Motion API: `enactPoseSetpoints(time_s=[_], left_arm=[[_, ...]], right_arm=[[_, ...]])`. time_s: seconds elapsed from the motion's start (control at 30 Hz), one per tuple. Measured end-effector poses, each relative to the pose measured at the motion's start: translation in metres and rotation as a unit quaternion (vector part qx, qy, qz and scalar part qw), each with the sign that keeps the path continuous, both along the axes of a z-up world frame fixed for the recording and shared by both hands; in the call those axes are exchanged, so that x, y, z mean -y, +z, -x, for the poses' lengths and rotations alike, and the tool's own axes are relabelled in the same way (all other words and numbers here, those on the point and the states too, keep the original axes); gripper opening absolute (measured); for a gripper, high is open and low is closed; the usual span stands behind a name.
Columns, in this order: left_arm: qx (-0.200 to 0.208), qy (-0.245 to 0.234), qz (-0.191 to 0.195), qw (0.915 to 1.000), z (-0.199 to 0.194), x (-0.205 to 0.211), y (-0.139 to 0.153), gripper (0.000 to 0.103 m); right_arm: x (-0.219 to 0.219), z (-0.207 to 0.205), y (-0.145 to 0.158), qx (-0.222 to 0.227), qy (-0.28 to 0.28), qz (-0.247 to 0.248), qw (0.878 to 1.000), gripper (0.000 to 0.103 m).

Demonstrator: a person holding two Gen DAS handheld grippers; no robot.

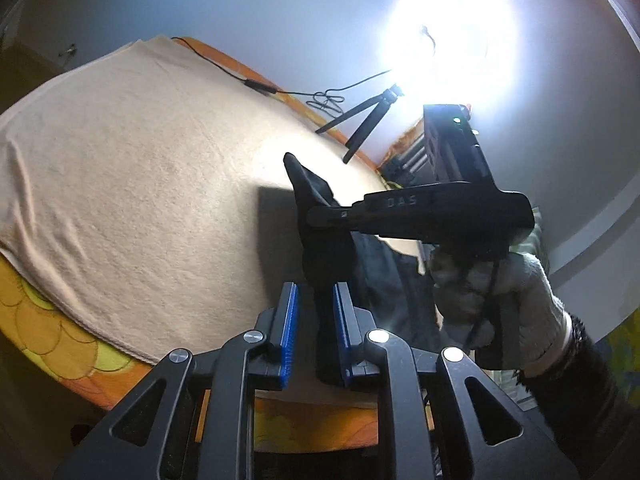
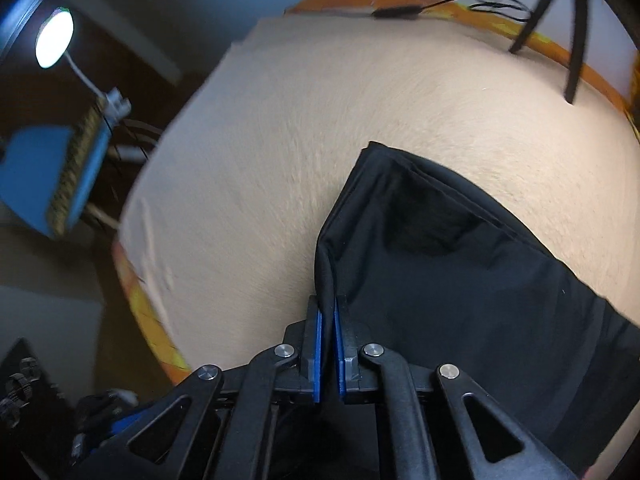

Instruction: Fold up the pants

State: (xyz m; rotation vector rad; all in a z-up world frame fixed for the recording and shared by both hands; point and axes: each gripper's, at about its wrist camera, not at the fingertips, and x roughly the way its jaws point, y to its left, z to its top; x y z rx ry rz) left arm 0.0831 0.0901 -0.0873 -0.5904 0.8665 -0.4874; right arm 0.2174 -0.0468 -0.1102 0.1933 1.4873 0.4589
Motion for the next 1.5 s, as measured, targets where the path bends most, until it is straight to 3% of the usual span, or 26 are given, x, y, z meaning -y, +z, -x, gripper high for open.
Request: enactPoseSetpoints(time_s=[0.17, 0.37, 0.57, 0.77, 1.03, 1.23, 1.37, 1.5], left_arm=[[0.081, -0.065, -0.034, 0.994, 0.027, 0.042, 0.033, 0.016], [0.112, -0.051, -0.028, 0.9921, 0.027, 0.051, 0.05, 0.016], [0.074, -0.005, -0.002, 0.9972, 0.007, 0.032, 0.036, 0.016], [0.037, -0.048, -0.045, 0.9972, -0.011, 0.073, 0.01, 0.016], [0.031, -0.128, -0.06, 0.9895, -0.021, 0.142, -0.005, 0.016], [0.005, -0.198, -0.083, 0.9767, -0.015, 0.191, -0.029, 0.016], [-0.005, -0.231, -0.107, 0.9671, 0.002, 0.209, -0.047, 0.016], [0.011, -0.24, -0.114, 0.9641, 0.016, 0.205, -0.033, 0.016]], right_arm=[[0.026, 0.002, 0.019, 0.021, -0.025, -0.024, 0.999, 0.002], [0.046, -0.006, 0.044, 0.051, -0.047, -0.044, 0.997, 0.001], [0.097, 0.017, 0.074, 0.088, -0.096, -0.077, 0.988, 0.001], [0.164, 0.052, 0.09, 0.117, -0.157, -0.096, 0.976, 0.001], [0.242, 0.107, 0.066, 0.11, -0.238, -0.088, 0.961, 0.001], [0.289, 0.119, 0.032, 0.095, -0.27, -0.065, 0.956, 0.001], [0.309, 0.124, 0.012, 0.078, -0.282, -0.052, 0.955, 0.001], [0.32, 0.132, -0.01, 0.061, -0.287, -0.034, 0.955, 0.001]])
